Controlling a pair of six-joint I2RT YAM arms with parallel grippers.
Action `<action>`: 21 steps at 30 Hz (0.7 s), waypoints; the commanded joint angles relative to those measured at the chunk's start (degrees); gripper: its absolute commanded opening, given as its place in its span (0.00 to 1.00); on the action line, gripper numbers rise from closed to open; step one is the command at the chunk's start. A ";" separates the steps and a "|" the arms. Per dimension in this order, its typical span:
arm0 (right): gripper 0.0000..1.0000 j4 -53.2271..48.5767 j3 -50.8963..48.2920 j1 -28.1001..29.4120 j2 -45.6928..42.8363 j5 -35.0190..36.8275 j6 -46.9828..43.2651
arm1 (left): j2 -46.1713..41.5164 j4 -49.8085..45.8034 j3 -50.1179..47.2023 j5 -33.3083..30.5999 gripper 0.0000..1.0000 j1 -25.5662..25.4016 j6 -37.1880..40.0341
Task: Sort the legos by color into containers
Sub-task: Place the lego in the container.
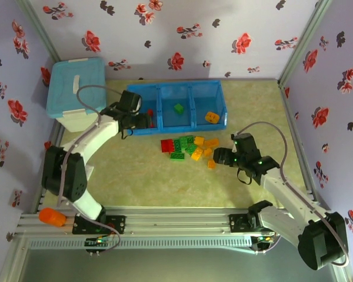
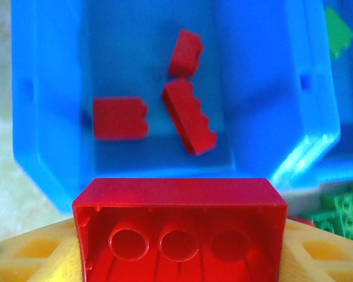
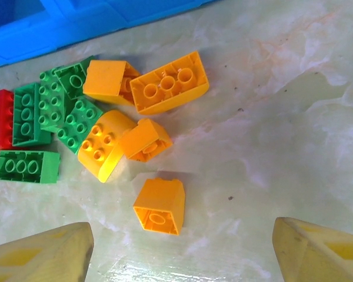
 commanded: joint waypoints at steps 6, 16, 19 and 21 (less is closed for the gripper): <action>0.79 -1.68 -0.87 3.46 -0.06 0.46 1.18 | 11.38 -5.68 15.07 2.33 0.72 3.40 2.28; 0.80 -2.26 1.85 6.96 6.18 3.87 0.89 | -1.53 -1.28 6.38 2.53 0.89 1.27 0.61; 0.79 -2.51 3.00 8.64 9.73 5.66 1.08 | -7.92 1.17 0.41 2.70 0.89 0.19 0.61; 0.77 -2.35 3.68 9.78 12.18 6.88 1.35 | -12.73 3.33 -4.03 3.14 0.89 -0.84 0.35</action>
